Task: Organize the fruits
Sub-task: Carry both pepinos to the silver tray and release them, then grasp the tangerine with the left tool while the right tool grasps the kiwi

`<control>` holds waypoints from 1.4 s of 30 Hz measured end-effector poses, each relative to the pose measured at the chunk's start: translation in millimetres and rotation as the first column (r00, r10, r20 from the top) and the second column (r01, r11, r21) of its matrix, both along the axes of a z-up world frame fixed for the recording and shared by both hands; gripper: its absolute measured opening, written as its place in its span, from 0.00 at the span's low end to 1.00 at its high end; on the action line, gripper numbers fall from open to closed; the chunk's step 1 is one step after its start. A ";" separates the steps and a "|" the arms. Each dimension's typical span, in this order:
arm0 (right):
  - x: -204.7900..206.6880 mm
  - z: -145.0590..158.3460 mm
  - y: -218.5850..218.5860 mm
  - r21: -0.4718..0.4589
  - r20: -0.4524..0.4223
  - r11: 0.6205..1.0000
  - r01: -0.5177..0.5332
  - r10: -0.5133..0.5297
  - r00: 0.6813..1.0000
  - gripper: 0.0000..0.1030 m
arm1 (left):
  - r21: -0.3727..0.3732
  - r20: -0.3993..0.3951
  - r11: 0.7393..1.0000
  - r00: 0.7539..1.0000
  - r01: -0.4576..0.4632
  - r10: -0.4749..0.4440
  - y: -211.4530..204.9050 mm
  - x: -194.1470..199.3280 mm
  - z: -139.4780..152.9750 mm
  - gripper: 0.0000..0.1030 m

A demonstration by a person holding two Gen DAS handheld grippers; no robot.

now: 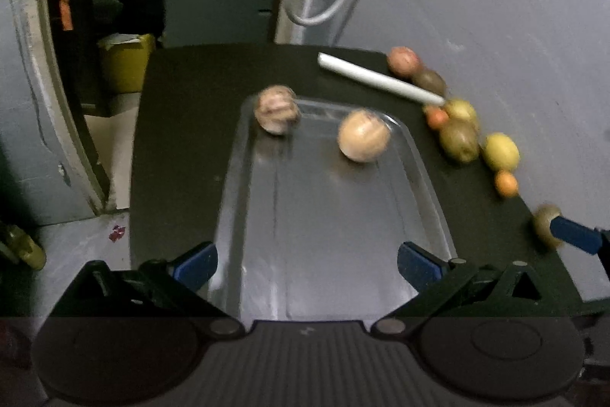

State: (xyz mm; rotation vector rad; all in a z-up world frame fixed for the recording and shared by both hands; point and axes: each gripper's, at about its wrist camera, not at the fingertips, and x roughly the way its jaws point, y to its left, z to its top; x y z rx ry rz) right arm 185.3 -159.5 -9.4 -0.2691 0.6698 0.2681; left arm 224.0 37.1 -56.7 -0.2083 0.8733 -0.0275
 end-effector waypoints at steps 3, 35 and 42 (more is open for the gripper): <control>-12.2 -1.7 -14.6 0.000 -0.014 0.998 0.063 -0.063 0.998 0.99 | 0.002 -0.004 0.998 0.998 0.055 -0.055 -12.9 -6.0 -2.4 0.99; 36.2 -32.5 -119.7 0.170 -0.044 0.715 0.678 -0.682 0.730 0.99 | 0.110 -0.021 0.835 0.841 0.540 -0.541 -213.0 152.9 -20.5 0.99; 57.2 -41.9 -127.4 0.216 -0.065 0.661 0.718 -0.724 0.686 0.91 | 0.131 -0.029 0.799 0.808 0.587 -0.589 -231.8 165.2 -32.5 0.89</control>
